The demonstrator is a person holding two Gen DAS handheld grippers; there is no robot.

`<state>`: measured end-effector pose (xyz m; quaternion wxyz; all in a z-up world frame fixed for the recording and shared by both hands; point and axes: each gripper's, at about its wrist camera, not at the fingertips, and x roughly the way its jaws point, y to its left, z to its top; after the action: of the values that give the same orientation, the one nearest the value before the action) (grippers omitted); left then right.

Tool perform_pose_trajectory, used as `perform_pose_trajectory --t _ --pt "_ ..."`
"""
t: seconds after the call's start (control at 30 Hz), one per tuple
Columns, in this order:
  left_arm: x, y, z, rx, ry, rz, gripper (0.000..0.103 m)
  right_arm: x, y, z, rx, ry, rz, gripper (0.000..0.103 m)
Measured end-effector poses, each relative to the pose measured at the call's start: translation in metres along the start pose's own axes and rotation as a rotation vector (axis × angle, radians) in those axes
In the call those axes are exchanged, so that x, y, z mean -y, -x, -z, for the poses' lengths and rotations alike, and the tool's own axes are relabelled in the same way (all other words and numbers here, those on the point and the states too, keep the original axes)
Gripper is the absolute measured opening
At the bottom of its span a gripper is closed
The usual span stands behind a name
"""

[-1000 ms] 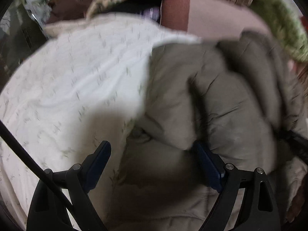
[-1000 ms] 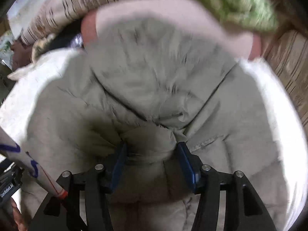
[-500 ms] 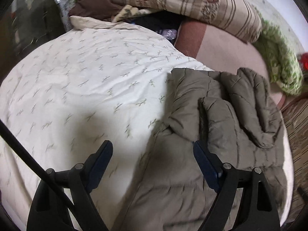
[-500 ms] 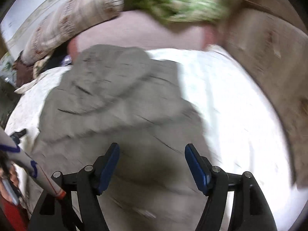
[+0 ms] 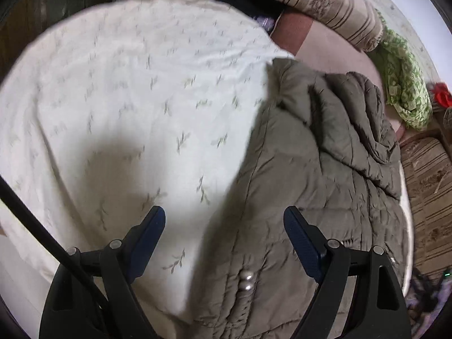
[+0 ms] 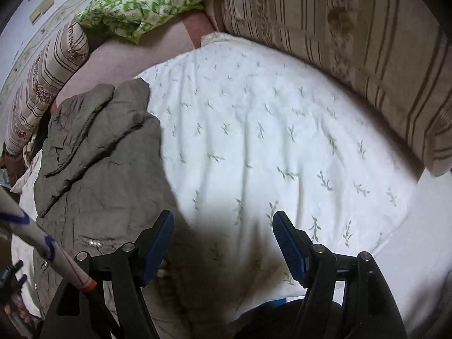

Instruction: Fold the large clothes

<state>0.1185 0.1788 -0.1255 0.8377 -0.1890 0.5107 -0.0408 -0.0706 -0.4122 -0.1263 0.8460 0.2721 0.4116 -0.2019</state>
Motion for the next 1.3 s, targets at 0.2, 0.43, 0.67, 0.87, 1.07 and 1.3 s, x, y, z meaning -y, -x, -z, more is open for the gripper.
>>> perform_pose_trajectory --t 0.2,0.43,0.67,0.87,1.07,1.3 --pt "-0.015 -0.033 -0.002 -0.134 0.075 0.162 0.085 0.013 -0.036 -0.004 -0.071 -0.064 -0.160 0.078" --pt "-0.009 -0.034 0.006 -0.218 0.076 0.296 0.083 0.003 -0.060 -0.013 -0.088 -0.102 -0.269 0.087" --pt "0.005 -0.028 0.050 -0.259 0.023 0.390 0.081 -0.020 -0.072 0.004 -0.215 -0.063 -0.462 0.083" --pt "0.000 -0.012 0.070 -0.260 0.039 0.493 0.080 -0.020 -0.065 0.023 -0.273 -0.079 -0.545 0.063" --pt "0.002 -0.015 0.086 -0.262 0.008 0.460 0.079 -0.016 -0.051 0.046 -0.294 -0.039 -0.542 0.055" --pt "0.008 -0.006 0.099 -0.225 -0.020 0.435 0.069 -0.023 -0.045 0.071 -0.303 0.010 -0.522 0.048"
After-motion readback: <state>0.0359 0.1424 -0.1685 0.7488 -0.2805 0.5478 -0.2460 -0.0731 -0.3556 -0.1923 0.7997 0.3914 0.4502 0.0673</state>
